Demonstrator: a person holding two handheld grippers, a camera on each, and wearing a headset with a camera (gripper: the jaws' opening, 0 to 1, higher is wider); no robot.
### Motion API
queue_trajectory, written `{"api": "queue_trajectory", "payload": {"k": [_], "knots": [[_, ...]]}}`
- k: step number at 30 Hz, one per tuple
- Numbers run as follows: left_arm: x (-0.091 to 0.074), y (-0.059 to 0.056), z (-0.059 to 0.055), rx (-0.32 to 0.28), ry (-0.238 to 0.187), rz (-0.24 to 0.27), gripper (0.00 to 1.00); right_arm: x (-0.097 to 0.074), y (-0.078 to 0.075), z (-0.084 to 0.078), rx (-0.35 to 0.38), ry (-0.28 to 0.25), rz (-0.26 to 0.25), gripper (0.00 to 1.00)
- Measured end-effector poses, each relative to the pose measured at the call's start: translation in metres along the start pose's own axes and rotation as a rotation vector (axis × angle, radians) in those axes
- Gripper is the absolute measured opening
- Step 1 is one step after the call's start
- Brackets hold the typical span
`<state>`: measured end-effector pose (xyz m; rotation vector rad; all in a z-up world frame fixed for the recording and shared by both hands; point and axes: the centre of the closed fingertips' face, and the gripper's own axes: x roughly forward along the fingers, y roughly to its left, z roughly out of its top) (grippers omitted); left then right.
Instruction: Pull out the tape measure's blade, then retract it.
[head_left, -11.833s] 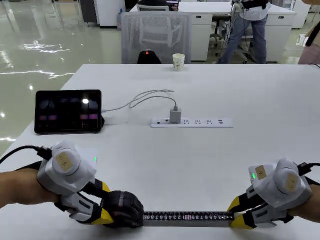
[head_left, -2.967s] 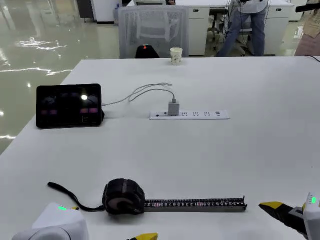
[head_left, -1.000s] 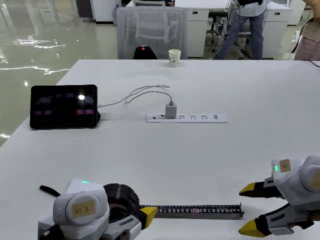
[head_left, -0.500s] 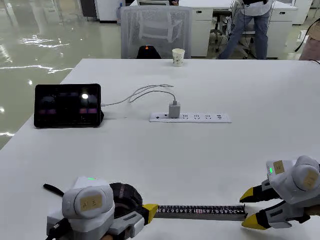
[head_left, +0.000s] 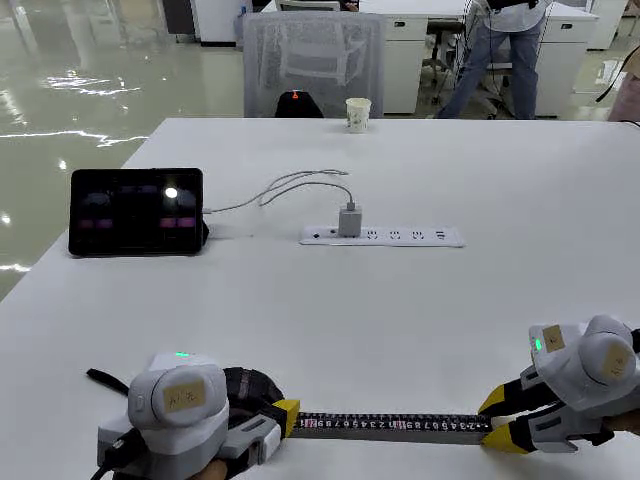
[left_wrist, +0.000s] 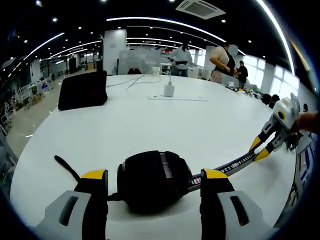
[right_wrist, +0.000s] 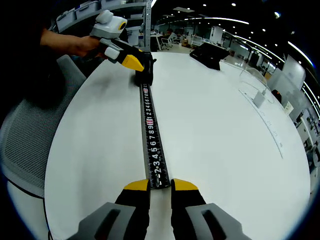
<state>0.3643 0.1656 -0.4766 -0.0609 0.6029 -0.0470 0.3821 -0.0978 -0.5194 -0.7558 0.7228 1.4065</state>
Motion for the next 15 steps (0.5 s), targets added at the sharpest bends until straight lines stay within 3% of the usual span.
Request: {"api": "queue_trajectory", "payload": {"k": [8,15], "knots": [[0.0057,0.0019,-0.0056,-0.028,0.023,0.011,0.62,0.0002,-0.0003,-0.0007,0.025,-0.003,0.007,0.12],[0.0094,0.0000,-0.0078,-0.043,0.030,0.009,0.61,0.0007,-0.0005,-0.0007,0.045,-0.010,0.008,0.11]]}}
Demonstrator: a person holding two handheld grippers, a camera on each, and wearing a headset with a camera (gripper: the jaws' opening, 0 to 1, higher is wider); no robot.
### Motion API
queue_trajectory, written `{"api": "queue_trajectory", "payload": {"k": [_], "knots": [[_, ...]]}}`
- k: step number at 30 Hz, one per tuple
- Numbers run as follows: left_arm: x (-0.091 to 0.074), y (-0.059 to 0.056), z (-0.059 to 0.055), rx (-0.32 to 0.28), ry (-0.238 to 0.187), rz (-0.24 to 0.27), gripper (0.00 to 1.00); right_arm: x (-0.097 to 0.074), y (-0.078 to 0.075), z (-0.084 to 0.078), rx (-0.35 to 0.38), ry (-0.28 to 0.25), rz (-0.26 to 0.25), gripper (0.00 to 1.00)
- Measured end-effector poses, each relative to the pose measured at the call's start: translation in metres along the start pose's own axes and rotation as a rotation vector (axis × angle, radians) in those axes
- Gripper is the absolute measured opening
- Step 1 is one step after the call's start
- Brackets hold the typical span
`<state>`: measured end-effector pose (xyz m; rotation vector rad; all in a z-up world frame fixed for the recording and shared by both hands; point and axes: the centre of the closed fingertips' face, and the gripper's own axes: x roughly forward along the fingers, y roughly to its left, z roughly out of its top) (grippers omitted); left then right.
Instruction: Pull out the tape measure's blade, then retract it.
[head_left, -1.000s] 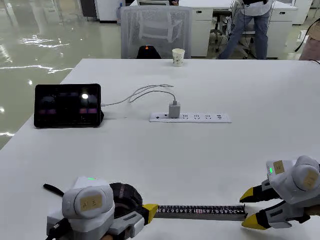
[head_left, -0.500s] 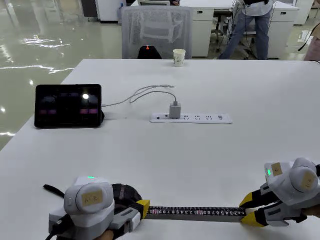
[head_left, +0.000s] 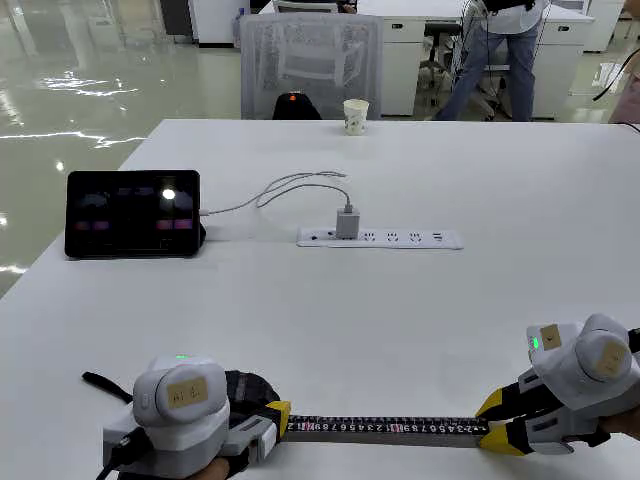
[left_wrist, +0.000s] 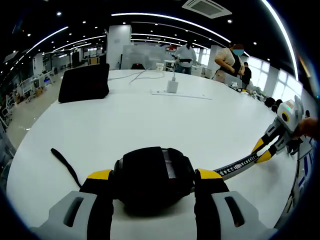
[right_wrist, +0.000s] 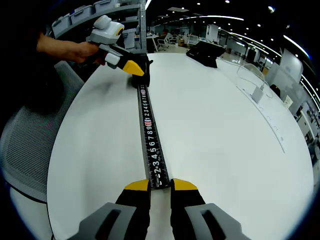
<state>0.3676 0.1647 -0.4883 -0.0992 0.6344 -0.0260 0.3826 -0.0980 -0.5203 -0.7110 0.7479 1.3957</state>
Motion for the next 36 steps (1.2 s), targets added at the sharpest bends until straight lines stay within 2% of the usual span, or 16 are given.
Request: {"api": "queue_trajectory", "payload": {"k": [15,21,36], "knots": [[0.0016,0.0004,-0.0015,-0.005,0.010,0.016,0.61,0.0002,0.0000,-0.0006,-0.006,-0.001,0.004,0.11],[0.0017,0.0013,-0.0028,-0.010,0.027,0.026,0.60,0.0001,0.0003,-0.0005,-0.008,-0.002,0.006,0.10],[0.0025,0.0022,-0.0034,-0.014,0.041,0.026,0.58,-0.0003,0.0009,-0.0008,-0.009,-0.005,0.010,0.10]]}}
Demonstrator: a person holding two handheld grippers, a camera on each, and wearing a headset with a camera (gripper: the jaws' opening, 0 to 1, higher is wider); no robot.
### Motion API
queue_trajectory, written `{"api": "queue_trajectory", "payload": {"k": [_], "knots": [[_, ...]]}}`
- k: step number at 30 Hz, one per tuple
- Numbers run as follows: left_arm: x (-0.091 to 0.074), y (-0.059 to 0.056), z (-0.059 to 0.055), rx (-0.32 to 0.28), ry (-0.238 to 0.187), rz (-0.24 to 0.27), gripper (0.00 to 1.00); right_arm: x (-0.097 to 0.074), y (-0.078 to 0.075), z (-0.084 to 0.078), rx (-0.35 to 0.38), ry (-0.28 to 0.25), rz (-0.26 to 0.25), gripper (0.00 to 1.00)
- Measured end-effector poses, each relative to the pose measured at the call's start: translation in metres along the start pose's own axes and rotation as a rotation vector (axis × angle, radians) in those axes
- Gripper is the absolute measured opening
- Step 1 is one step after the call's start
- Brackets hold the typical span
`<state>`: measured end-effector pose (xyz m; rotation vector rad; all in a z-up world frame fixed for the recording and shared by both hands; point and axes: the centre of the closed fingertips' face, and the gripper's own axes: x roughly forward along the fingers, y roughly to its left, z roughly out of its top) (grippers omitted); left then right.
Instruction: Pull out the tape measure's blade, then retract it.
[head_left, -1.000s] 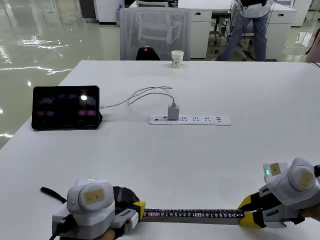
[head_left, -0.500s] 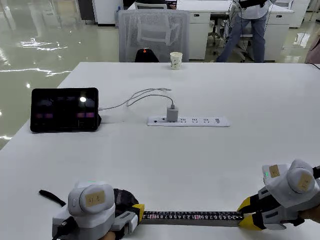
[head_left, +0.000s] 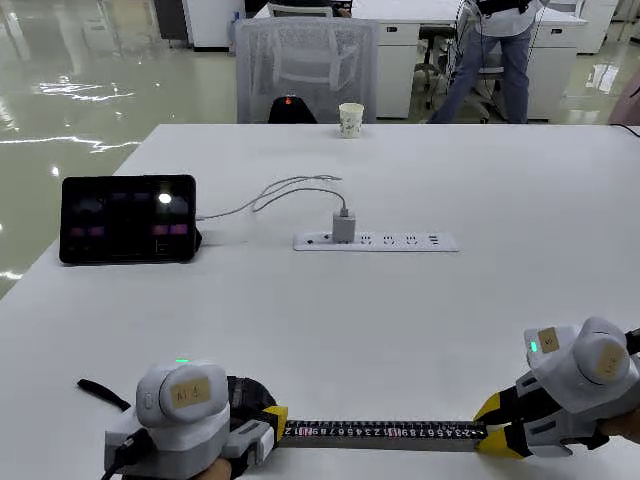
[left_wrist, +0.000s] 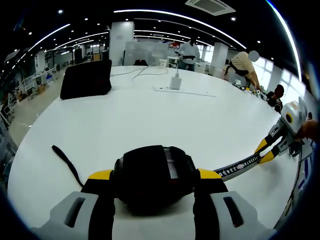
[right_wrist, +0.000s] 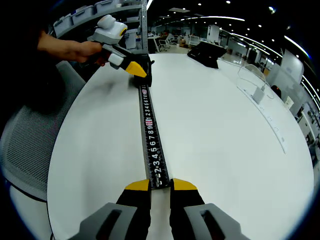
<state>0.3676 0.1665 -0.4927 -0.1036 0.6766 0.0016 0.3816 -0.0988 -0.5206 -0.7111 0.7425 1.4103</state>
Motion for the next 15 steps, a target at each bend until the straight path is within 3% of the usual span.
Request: {"api": "queue_trajectory", "payload": {"k": [15], "knots": [[-0.0009,0.0007,0.0000,0.015,0.003,-0.002,0.56,-0.0002,0.0006,0.0002,-0.001,0.001,0.000,0.10]]}}
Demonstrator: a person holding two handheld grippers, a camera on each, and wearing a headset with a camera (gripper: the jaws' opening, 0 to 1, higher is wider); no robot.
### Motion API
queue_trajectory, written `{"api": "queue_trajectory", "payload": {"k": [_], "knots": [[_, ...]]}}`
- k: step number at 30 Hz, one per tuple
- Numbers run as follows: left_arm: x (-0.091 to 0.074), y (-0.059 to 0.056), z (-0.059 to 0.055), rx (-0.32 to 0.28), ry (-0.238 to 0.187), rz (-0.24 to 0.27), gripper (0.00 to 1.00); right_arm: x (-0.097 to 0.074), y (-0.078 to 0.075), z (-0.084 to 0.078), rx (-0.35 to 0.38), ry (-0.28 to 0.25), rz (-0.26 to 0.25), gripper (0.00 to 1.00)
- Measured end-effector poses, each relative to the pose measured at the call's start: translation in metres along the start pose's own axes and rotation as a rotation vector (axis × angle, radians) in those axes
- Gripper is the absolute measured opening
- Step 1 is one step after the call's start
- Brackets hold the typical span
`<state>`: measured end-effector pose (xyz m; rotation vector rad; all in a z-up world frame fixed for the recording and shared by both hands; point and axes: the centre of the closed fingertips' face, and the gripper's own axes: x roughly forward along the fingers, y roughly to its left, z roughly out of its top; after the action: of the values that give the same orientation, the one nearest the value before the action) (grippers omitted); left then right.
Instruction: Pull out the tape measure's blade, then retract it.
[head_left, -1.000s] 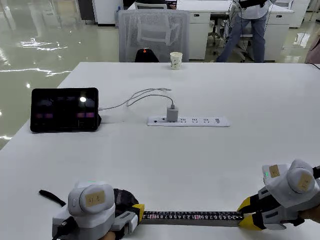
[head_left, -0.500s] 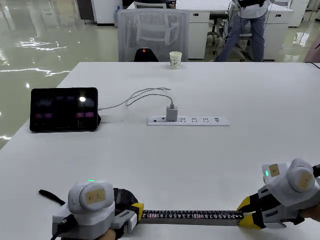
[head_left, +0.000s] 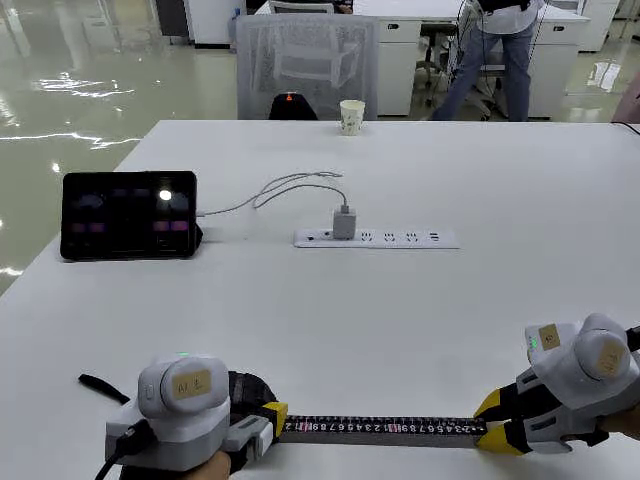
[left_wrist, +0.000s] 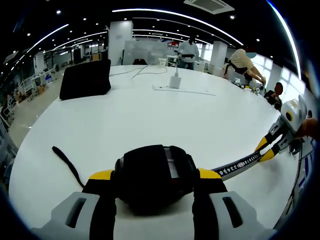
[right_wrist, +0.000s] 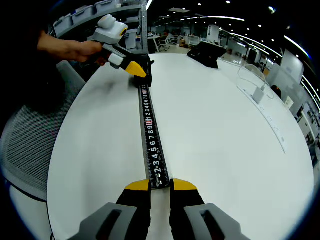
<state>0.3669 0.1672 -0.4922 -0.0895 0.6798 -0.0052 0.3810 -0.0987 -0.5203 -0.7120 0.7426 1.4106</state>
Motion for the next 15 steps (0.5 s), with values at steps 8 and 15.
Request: {"api": "queue_trajectory", "payload": {"k": [8,15], "knots": [[-0.0006,0.0001,0.0001,0.001,-0.003,-0.002,0.56,0.0000,0.0000,0.0001,0.001,0.001,0.000,0.10],[-0.0006,0.0000,0.0002,-0.002,-0.002,-0.002,0.56,0.0001,-0.0002,0.0000,0.001,0.002,0.000,0.10]]}}
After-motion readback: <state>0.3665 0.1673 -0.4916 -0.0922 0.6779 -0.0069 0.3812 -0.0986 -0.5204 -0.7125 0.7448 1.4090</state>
